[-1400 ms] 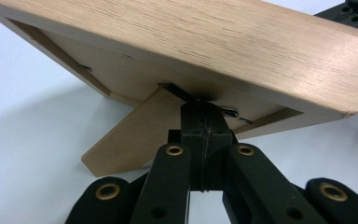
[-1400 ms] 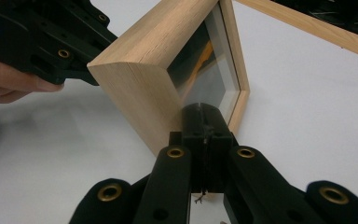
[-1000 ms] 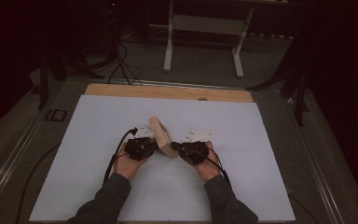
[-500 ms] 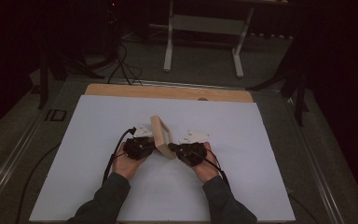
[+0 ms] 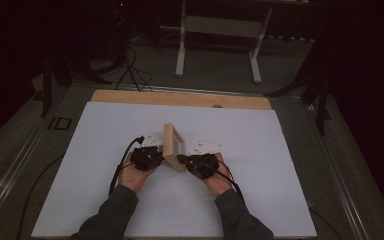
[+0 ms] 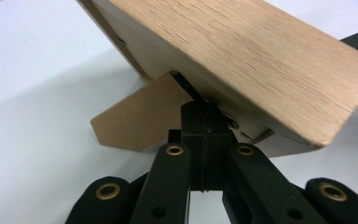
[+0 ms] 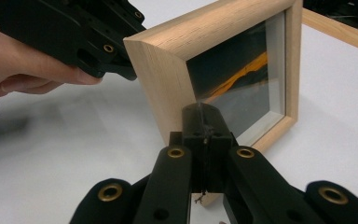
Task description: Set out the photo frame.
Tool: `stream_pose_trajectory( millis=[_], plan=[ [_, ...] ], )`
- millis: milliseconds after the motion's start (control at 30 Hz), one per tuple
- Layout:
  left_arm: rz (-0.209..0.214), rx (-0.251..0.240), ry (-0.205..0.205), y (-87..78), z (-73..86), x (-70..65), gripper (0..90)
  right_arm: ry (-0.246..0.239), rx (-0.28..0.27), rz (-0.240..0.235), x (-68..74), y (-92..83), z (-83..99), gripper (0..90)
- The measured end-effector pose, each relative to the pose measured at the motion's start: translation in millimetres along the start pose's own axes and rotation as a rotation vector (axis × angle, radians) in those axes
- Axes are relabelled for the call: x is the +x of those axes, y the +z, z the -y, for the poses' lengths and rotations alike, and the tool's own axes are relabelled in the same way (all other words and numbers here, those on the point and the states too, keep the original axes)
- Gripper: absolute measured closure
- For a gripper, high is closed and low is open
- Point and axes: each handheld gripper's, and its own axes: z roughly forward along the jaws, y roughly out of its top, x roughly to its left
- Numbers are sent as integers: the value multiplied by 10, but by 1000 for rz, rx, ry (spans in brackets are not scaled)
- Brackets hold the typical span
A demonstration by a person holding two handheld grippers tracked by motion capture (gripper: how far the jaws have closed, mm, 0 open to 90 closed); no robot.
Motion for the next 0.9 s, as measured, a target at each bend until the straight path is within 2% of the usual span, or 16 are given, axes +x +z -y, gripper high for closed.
stream_pose_trajectory(
  millis=[233, 333, 467, 667, 800, 900],
  plan=[
    [2, -8, -2, -14, 14, 18, 896, -9, 1, -9, 19, 10, -6, 899],
    [-7, -24, -22, -33, 15, 19, 881, -13, 3, -2, 24, 5, -4, 897],
    [-17, -31, -30, -64, 24, 32, 836, -14, 1, 6, 30, -6, -6, 881],
    [-11, -53, -75, -145, 85, 101, 795, -23, -2, 17, 38, -60, -18, 845],
    [-13, -63, -85, -216, 107, 120, 767, -32, -2, 24, 47, -102, -25, 815],
    [1, -76, -95, -266, 112, 114, 733, -38, 2, 33, 55, -130, -24, 786]
  ],
)
